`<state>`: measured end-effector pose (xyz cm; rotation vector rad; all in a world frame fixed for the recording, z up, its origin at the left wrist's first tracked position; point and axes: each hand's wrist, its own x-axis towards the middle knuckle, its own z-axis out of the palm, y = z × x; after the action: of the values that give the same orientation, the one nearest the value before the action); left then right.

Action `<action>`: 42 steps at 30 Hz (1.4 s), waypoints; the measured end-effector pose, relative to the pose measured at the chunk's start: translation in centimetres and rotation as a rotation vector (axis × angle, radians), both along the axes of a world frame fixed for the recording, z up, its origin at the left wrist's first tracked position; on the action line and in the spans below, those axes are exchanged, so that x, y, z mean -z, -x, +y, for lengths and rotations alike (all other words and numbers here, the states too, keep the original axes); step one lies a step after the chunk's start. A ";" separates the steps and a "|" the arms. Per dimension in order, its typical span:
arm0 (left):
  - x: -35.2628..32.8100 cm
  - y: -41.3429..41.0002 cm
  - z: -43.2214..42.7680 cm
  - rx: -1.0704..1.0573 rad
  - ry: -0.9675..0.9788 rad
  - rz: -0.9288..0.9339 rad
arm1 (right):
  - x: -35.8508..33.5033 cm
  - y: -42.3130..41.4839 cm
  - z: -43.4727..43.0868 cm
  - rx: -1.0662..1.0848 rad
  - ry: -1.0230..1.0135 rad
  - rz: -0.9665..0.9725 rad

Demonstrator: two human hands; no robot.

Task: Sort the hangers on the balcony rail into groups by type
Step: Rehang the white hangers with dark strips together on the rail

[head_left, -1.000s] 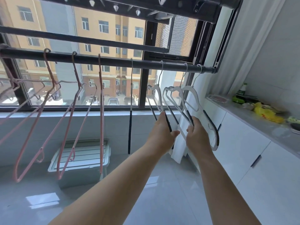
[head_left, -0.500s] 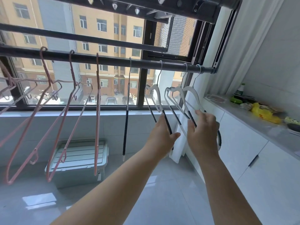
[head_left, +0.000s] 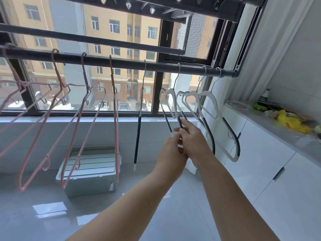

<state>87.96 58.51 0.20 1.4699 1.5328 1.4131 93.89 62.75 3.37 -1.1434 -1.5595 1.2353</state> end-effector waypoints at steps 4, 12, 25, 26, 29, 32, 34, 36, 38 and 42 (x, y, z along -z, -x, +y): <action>-0.4 -0.4 -0.1 0.013 -0.014 0.000 | 0.0 -0.4 0.1 0.032 -0.022 0.007; -0.8 -0.6 -1.2 0.055 0.078 0.153 | -0.1 -1.2 0.0 0.080 -0.133 -0.233; -2.5 7.9 -4.6 -0.407 0.026 0.286 | 1.5 5.3 -5.4 -0.258 -0.108 -0.160; -2.2 8.2 -4.6 -0.386 0.068 0.283 | 2.1 5.6 -5.7 -0.277 -0.085 -0.114; -1.8 8.7 -4.8 -0.360 0.104 0.254 | 3.4 6.3 -6.4 -0.296 -0.085 -0.010; -2.0 8.8 -4.9 -0.358 0.123 0.223 | 4.0 6.2 -6.8 -0.288 -0.155 0.020; -2.3 8.6 -4.9 -0.339 0.127 0.216 | 4.2 5.8 -6.9 -0.267 -0.213 0.024; -2.5 8.2 -4.9 -0.314 0.121 0.217 | 4.2 5.2 -6.9 -0.261 -0.240 0.042; -2.7 7.8 -4.7 -0.306 0.111 0.233 | 4.0 4.7 -6.8 -0.264 -0.238 0.073; -3.0 6.9 -4.2 -0.277 0.113 0.227 | 3.6 3.6 -6.7 -0.282 -0.219 0.141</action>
<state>81.03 54.27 3.17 1.4302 1.9880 1.3181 90.31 56.00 -0.25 -0.6996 -1.7403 1.2580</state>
